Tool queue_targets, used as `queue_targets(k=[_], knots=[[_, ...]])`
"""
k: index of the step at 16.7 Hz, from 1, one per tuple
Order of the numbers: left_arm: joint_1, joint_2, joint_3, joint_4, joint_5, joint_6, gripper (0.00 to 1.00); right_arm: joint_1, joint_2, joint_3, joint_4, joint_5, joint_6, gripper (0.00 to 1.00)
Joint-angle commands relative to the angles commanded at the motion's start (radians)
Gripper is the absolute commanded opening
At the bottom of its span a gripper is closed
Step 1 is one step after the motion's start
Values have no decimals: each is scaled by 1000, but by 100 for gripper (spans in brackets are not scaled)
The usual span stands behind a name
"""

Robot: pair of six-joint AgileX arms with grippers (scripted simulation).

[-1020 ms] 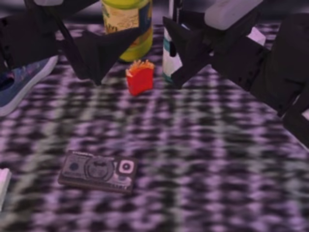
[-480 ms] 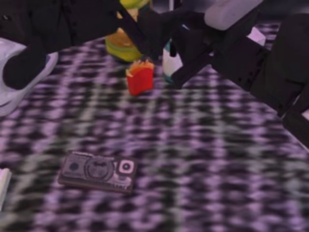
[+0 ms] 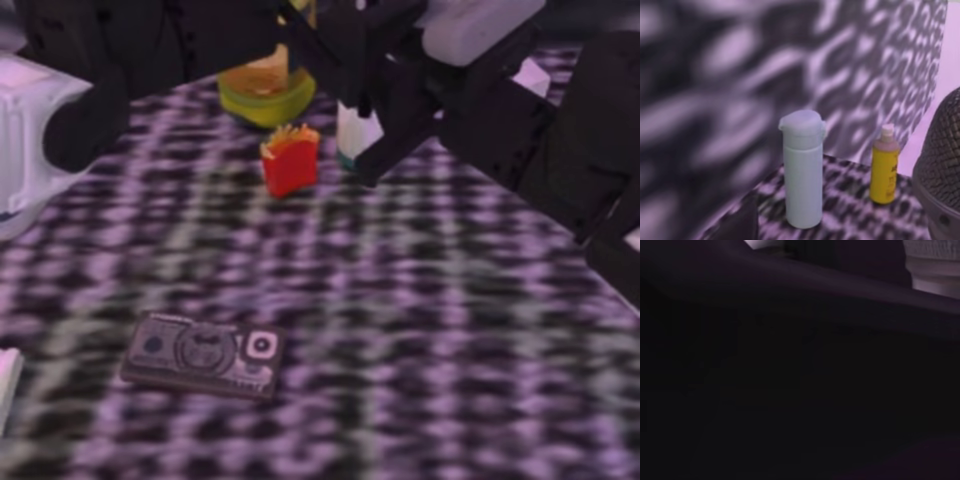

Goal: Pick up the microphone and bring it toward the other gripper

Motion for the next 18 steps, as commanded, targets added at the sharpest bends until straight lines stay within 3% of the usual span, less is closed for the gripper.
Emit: queue_targets(k=[12,18], knots=[[0,0,0,0,0,0,2,0,0,0,0,0,0,0],[0,0,0,0,0,0,0,0,0,0,0,0,0,0]])
